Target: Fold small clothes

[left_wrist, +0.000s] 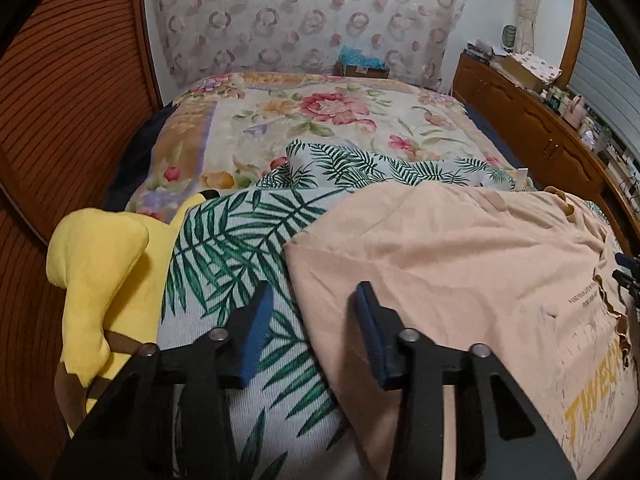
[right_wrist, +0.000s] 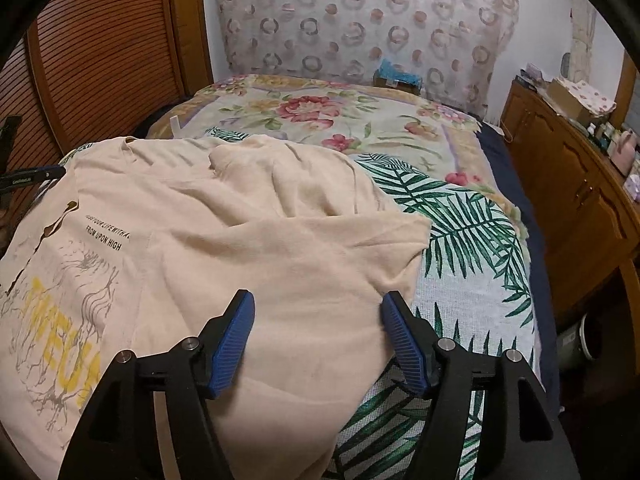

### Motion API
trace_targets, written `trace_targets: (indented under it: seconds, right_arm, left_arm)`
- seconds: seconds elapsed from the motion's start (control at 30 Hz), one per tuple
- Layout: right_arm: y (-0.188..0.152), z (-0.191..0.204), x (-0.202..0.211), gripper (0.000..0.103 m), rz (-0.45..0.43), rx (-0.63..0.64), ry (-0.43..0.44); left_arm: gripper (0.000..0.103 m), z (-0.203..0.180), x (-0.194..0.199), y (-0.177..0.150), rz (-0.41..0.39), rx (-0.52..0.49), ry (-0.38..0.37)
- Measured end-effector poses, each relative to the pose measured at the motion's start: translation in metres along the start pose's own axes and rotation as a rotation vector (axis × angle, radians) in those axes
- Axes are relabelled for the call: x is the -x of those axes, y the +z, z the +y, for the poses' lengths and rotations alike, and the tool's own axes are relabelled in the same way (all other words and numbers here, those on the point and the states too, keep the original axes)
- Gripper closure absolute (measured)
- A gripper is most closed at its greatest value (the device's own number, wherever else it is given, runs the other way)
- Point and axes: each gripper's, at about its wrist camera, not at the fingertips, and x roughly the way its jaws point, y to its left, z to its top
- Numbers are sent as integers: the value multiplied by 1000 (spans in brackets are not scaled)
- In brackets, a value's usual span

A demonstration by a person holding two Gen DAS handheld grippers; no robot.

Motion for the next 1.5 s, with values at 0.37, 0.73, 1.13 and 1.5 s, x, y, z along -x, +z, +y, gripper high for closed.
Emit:
trace_targets:
  seconds: [0.37,0.73,1.13,1.5]
  right_arm:
    - [0,-2,0,34,0,1,1]
    - [0,-3,0,34,-1,2,1]
    - [12,-30,10,34,-25,-39,-8]
    - [29,-53,-31,47,41,-72,13]
  left_arm:
    - [74,-1,-7,10,2,-16,10]
    - [100,-16,1,12,-39,-53,11]
    - [100,-47,36,8,-119,-107,-60]
    - [100,-58,39,-2,-118,-113,-92]
